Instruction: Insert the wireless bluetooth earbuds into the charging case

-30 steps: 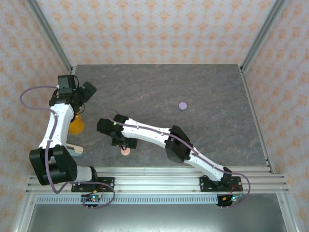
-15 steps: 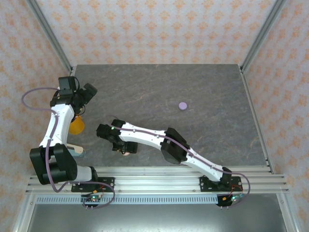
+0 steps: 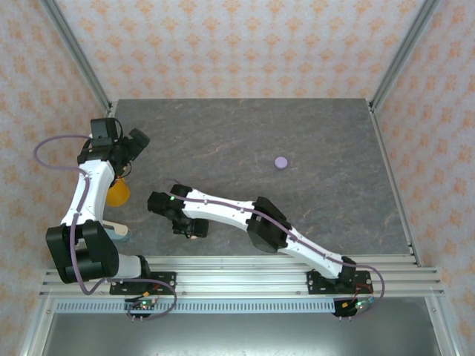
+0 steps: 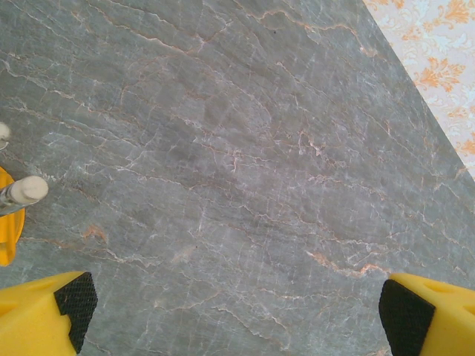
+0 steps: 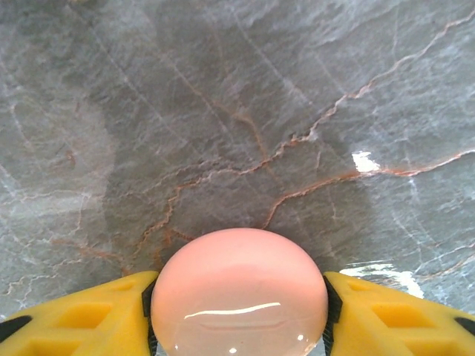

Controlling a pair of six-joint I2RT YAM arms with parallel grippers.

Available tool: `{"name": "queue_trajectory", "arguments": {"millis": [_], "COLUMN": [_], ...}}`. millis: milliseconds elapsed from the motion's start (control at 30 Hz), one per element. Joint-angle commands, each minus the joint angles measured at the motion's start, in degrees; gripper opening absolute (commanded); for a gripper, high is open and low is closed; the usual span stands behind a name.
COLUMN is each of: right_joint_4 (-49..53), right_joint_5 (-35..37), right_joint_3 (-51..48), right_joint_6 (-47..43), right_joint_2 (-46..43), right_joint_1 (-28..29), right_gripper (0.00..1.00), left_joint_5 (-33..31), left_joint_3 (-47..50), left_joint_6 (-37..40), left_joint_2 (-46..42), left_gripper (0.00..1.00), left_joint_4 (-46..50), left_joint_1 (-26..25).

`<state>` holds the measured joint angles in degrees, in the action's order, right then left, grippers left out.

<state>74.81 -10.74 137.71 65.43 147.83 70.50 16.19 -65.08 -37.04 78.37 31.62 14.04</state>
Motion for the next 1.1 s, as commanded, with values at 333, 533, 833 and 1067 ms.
{"name": "queue_trajectory", "arguments": {"millis": [333,533,833,1067], "right_joint_4": [-3.74,-5.46,-12.07,-17.23], "right_joint_5": [5.12,6.93,9.02,10.04], "right_joint_3": [-14.39,-21.79,-41.80,-52.86], "right_joint_6": [-0.96,-2.73,-5.40,-10.88], "right_joint_2": [-10.56,-16.79,-30.37,-38.44], "right_joint_1": [-1.69,-3.13,-9.15,-17.32], "right_gripper": [0.43,0.43,0.43,0.43], "left_joint_5": [2.89,4.18,2.37,1.30], "left_joint_3": [2.48,2.13,1.31,3.33], "left_joint_6": [0.39,0.39,0.36,-0.79], "left_joint_2": [-2.33,-3.67,-5.75,-7.16], "left_gripper": [1.00,1.00,1.00,1.00], "left_joint_4": [-3.09,-3.28,-3.23,-6.51], "left_joint_1": [0.38,-0.41,-6.94,-14.16]}}
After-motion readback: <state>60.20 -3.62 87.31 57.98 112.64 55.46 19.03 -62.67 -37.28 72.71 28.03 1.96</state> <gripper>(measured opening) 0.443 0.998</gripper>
